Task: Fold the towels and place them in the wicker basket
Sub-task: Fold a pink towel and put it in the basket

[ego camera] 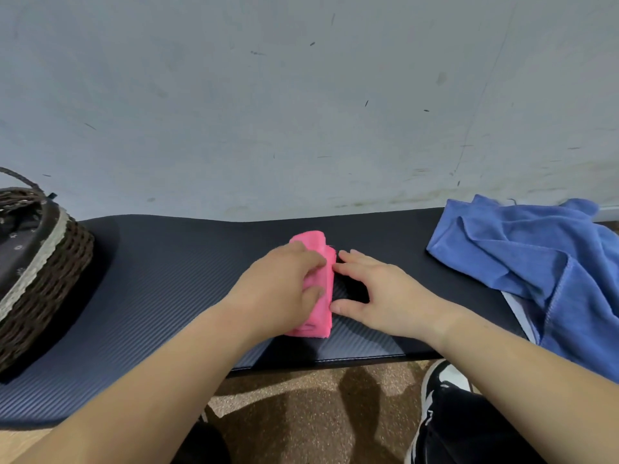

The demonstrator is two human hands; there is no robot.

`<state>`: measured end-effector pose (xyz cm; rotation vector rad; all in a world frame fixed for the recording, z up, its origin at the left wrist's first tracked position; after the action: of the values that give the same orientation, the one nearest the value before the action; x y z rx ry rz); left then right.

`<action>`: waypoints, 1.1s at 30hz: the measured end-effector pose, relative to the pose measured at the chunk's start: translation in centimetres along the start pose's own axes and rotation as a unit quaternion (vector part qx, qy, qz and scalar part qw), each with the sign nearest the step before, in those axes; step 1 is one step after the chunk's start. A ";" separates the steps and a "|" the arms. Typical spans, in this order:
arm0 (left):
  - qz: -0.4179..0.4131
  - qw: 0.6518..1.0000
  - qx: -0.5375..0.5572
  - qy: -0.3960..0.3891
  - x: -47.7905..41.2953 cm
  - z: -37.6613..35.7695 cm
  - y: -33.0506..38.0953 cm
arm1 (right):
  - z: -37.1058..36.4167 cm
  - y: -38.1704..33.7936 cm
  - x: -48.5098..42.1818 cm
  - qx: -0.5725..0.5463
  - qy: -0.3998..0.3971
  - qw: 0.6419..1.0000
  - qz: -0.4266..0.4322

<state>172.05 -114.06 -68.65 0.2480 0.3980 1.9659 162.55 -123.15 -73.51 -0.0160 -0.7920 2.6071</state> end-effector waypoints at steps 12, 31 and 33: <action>-0.082 0.994 0.035 0.070 2.0 -2.3 0.3 | 2.0 -1.1 -2.2 -0.081 0.048 0.993 -0.066; 0.095 0.981 0.169 0.002 4.7 4.4 -5.7 | 1.7 -5.2 -1.7 -0.145 -0.012 0.989 -0.031; 0.132 0.973 0.191 0.004 6.0 5.1 -7.9 | 1.8 -5.4 -1.5 -0.218 -0.002 0.974 -0.067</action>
<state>177.96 -104.81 -67.06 0.5626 0.7826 2.1373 165.80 -120.60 -69.26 -0.0809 -1.3025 2.2614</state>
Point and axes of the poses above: each hand's wrist, its own x-axis away from the middle knuckle, its own z-axis out of the back of the hand, y = z × x, the point moved 10 cm from there along -x, towards the middle knuckle, and after that the axes turned 7 degrees about y, right-handed, at the moved point
